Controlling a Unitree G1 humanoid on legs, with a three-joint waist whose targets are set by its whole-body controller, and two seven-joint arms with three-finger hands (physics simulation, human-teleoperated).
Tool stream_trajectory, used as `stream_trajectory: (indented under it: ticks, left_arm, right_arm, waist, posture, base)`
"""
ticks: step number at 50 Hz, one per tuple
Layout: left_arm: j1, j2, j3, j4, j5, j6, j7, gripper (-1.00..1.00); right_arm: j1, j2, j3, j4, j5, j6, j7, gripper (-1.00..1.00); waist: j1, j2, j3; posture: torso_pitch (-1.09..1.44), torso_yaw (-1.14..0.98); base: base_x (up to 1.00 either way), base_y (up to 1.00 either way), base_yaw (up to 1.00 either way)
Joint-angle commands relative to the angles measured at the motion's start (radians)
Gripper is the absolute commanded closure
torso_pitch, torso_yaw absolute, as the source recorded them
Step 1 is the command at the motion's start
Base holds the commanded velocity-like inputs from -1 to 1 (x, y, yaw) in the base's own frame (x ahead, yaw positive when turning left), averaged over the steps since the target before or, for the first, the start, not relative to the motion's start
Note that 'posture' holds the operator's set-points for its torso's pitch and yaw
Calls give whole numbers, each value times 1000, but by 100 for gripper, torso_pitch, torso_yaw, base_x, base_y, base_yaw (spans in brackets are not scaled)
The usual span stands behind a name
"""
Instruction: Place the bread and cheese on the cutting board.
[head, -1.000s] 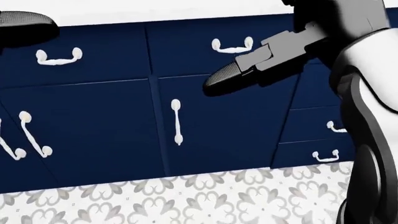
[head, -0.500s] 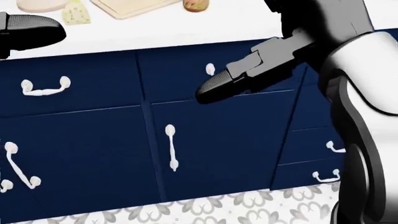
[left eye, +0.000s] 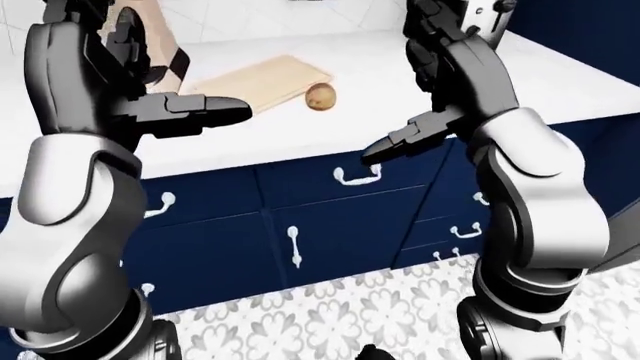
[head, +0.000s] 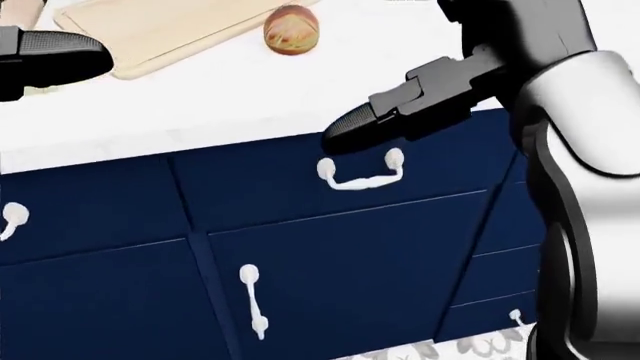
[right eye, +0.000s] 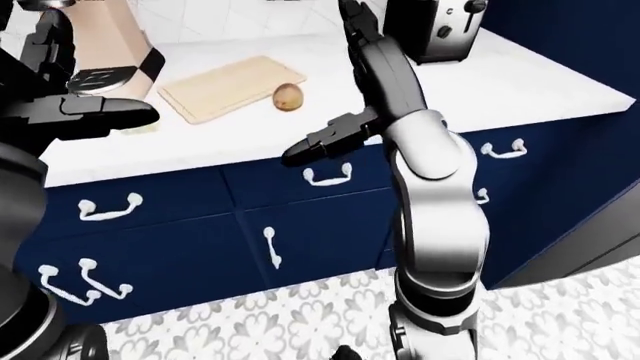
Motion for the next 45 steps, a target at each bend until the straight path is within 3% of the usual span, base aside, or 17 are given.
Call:
stream_trajectory:
  ticks: [1,2,3,6,11,13,16,17,23,24,34,37,39,41,43,44,45]
  left_arm:
    - [-25,9,5,-21,6,-19,-2,-100]
    - [-26,8,5,-21,8,-19,-3,-100]
    - [-26,8,4,-21,10,-19,-4,-100]
    - [-27,6,3,-26,14,-14,-5,-100]
    - [-30,7,9,-29,14,-8,-8,-100]
    - [-29,7,7,-32,15,-7,-7,-100]
    - [-26,7,3,-32,22,-10,-10,-100]
    - [-26,7,4,-34,23,-8,-11,-100]
    - [-23,3,1,-35,30,-11,-15,-100]
    - [-24,3,2,-31,33,-14,-17,-100]
    - [-25,0,-3,-31,49,-17,-27,-100]
    - [-24,-2,-3,-32,53,-17,-29,-100]
    - [-24,-4,-2,-33,54,-15,-29,-100]
    - [-23,-7,-3,-36,55,-13,-30,-100]
    - [-23,-7,-2,-39,55,-9,-30,-100]
    - [-22,-8,-3,-35,58,-14,-32,-100]
    - [-22,-8,-3,-35,58,-14,-33,-100]
  right_arm:
    - [-26,-5,-12,-20,-11,-24,1,-100]
    - [-26,-5,-8,-20,-15,-25,2,-100]
    - [-30,-3,-5,-23,-19,-22,4,-100]
    - [-23,2,-9,-21,-23,-35,7,-100]
    - [-24,3,-11,-27,-29,-35,8,-100]
    - [-19,5,-10,-28,-26,-40,13,-100]
    - [-11,10,-9,-26,-25,-51,15,-100]
    - [-11,11,-6,-27,-26,-48,17,-100]
    - [-10,18,-6,-24,-26,-47,21,-100]
    - [-11,17,-8,-26,-26,-46,22,-100]
    - [-12,18,-7,-26,-25,-46,22,-100]
    - [-9,20,-6,-24,-24,-51,20,-100]
    - [-6,20,-8,-23,-22,-54,21,-100]
    - [-8,22,-5,-21,-22,-54,19,-100]
    - [-11,22,-4,-25,-23,-49,20,-100]
    - [-10,21,-7,-26,-22,-49,20,-100]
    - [-11,22,-7,-27,-22,-48,20,-100]
  waist:
    - [-4,-11,-35]
    - [-11,-45,-47]
    - [3,-17,-46]
    - [-5,-28,-49]
    - [-1,-19,-28]
    - [-7,-4,-25]
    - [-15,62,-49]
    - [-14,31,-45]
    - [-3,18,-72]
    - [0,26,-98]
    - [7,14,-92]
    - [4,-10,-78]
    - [4,-3,-82]
    - [3,20,-70]
    - [-1,52,-65]
    - [-4,82,-77]
    - [-2,64,-89]
  posture:
    - [0,0]
    - [0,0]
    - [0,0]
    - [0,0]
    - [0,0]
    - [0,0]
    - [0,0]
    - [0,0]
    - [0,0]
    - [0,0]
    - [0,0]
    - [0,0]
    - [0,0]
    - [0,0]
    - [0,0]
    - [0,0]
    - [0,0]
  base:
    - [0,0,0]
    - [0,0,0]
    - [0,0,0]
    - [0,0,0]
    - [0,0,0]
    - [0,0,0]
    - [0,0,0]
    - [0,0,0]
    - [0,0,0]
    - [0,0,8]
    - [0,0,16]
    - [0,0,19]
    - [0,0,19]
    - [0,0,19]
    - [0,0,20]
    - [0,0,19]
    - [0,0,19]
